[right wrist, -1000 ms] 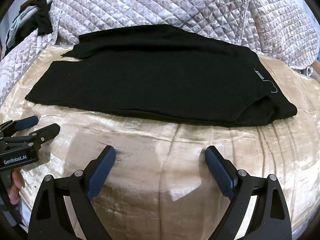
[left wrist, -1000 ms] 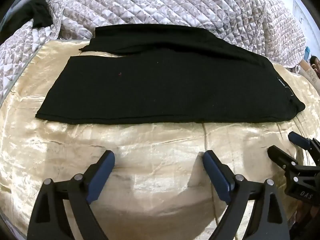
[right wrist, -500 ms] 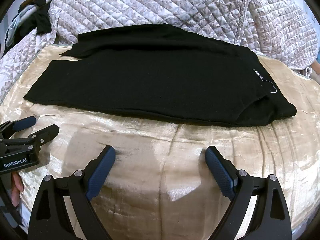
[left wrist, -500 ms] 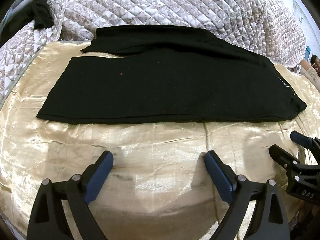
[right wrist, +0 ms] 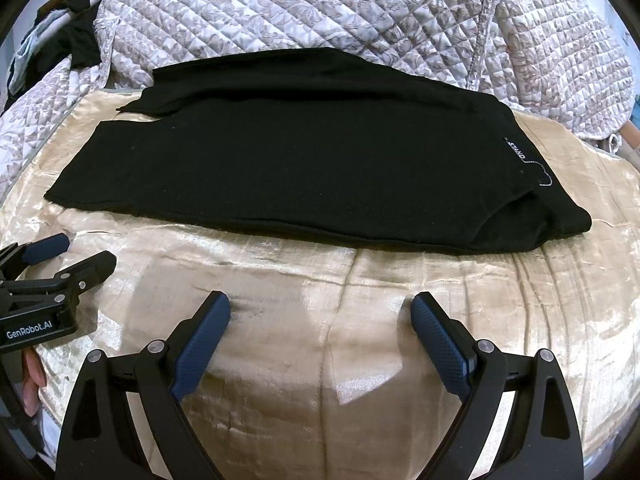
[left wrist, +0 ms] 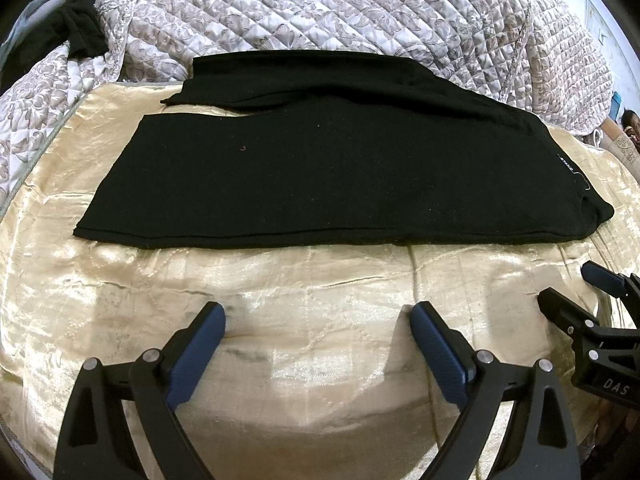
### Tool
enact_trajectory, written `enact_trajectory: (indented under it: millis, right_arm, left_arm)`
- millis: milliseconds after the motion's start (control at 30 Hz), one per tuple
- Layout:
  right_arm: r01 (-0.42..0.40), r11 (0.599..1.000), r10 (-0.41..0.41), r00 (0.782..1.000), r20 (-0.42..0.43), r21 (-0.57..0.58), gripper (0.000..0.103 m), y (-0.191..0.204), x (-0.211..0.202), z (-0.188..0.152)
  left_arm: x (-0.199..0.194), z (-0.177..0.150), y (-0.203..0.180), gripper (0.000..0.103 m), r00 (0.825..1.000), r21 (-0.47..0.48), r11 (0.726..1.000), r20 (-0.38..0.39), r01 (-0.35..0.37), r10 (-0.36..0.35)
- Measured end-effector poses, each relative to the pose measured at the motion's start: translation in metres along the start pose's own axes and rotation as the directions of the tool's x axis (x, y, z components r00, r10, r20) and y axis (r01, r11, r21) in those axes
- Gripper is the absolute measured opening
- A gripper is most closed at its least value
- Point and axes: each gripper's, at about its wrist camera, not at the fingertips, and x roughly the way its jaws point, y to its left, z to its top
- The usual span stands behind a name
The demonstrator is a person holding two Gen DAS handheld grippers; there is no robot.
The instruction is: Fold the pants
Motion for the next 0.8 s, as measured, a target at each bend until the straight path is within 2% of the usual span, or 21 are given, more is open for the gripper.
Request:
enact_trajectory:
  millis: [800]
  right_arm:
    - [0.006, 1.0, -0.006, 1.0, 0.002, -0.003, 0.092, -0.0004, -0.001, -0.0005]
  left_arm:
    - [-0.0003, -0.0004, -0.0003, 0.096, 1.0, 0.002, 1.0, 0.002, -0.002, 0.002]
